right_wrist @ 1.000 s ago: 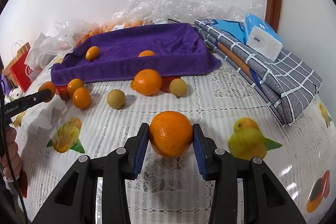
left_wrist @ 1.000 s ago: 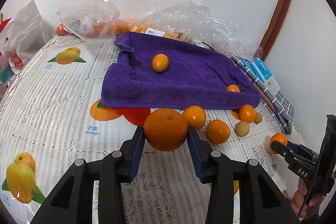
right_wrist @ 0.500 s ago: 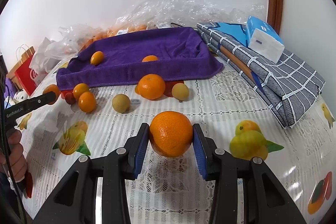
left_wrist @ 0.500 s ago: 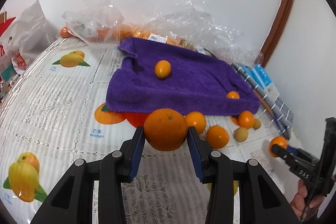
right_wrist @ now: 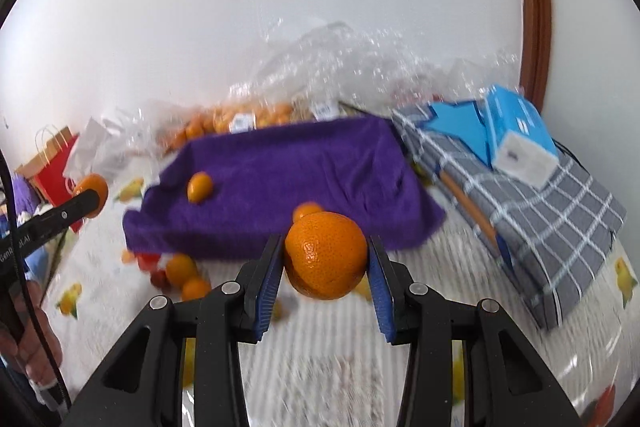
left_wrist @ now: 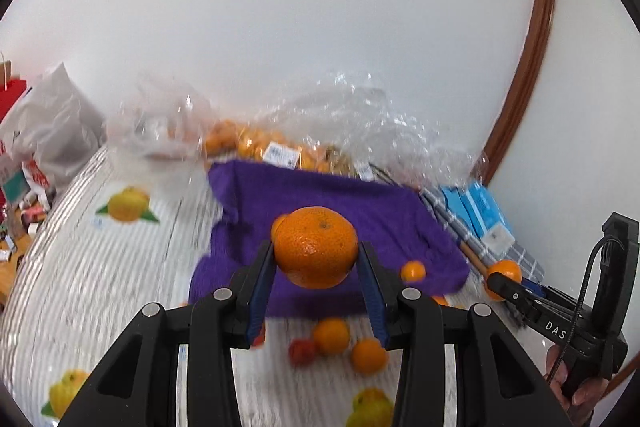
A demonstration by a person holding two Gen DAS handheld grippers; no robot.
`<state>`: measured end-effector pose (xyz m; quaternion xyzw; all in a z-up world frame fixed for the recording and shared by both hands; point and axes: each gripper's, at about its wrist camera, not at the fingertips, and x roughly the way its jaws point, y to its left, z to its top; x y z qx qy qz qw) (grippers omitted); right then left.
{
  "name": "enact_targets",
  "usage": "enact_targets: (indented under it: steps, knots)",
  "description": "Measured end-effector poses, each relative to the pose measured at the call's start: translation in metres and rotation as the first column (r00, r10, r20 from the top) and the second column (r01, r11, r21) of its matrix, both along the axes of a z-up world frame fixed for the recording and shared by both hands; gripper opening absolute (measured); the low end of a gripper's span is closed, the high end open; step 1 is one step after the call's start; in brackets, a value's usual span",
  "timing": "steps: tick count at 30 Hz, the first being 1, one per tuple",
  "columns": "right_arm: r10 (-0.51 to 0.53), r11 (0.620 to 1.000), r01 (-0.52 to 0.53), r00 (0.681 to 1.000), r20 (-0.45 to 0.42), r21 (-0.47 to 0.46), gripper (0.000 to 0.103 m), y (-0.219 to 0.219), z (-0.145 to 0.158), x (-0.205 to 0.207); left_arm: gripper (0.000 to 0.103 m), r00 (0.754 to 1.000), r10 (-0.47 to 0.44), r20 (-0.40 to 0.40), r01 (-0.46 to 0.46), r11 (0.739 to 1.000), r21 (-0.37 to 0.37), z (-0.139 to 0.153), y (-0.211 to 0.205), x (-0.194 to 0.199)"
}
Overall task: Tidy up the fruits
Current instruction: 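Carry the large orange with the right tool over the purple towel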
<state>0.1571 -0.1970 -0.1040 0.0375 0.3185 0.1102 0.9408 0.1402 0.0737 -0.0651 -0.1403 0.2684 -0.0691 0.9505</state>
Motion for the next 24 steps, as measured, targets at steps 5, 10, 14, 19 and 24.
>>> enact_targets:
  steps: [5, 10, 14, 19, 24]
  knots:
    - [-0.008, 1.000, 0.008, 1.000, 0.025, 0.009, 0.041, 0.009, 0.017, 0.030, 0.039, 1.000, 0.026, 0.012, -0.026, 1.000, -0.009, 0.010, 0.004, 0.032]
    - [-0.012, 0.999, 0.011, 1.000, 0.029, 0.034, 0.041, 0.018, 0.030, 0.066, 0.039, 0.999, 0.047, 0.021, -0.047, 0.999, -0.016, 0.005, 0.009, 0.061]
    - [-0.007, 0.999, 0.005, 0.999, 0.049, 0.044, 0.041, 0.027, 0.026, 0.081, 0.039, 0.999, 0.044, -0.007, -0.045, 0.996, -0.076, -0.013, 0.019, 0.070]
    - [0.000, 0.998, 0.000, 1.000, 0.001, 0.067, 0.041, 0.027, -0.004, 0.093, 0.039, 0.997, 0.070, -0.013, -0.071, 0.996, -0.055, -0.025, 0.021, 0.074]
    - [-0.035, 0.999, 0.036, 0.999, -0.007, 0.028, 0.041, 0.022, -0.015, 0.102, 0.039, 0.996, 0.077, -0.046, -0.079, 0.996, -0.050, -0.036, 0.021, 0.082]
